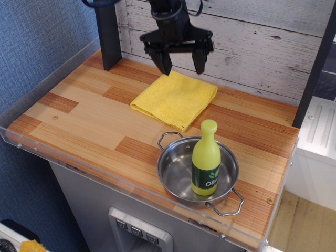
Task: Move yellow cloth to middle of upper side of table.
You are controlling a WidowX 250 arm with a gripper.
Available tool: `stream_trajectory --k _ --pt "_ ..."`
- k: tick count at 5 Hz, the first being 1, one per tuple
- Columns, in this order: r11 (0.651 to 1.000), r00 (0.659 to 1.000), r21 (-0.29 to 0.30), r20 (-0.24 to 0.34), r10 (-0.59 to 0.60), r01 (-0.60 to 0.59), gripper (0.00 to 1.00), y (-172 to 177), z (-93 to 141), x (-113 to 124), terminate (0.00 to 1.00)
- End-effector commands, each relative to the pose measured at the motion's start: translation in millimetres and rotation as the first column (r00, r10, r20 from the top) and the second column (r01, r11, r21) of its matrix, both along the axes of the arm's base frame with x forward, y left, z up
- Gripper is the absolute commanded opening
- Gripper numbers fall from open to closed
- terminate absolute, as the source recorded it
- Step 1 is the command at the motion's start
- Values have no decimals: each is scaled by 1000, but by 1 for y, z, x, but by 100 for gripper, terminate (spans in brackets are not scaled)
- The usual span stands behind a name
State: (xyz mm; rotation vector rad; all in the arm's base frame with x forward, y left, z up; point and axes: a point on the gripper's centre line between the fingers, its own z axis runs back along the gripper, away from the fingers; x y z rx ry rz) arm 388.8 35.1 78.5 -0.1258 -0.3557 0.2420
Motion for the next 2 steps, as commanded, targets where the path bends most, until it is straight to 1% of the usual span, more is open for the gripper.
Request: stream_trajectory --k 1,2 --pt "995 990 83 -125 71 -60 100 36 41 -34 0" --pt "989 982 103 -149 117 -102 100 57 56 -60 0"
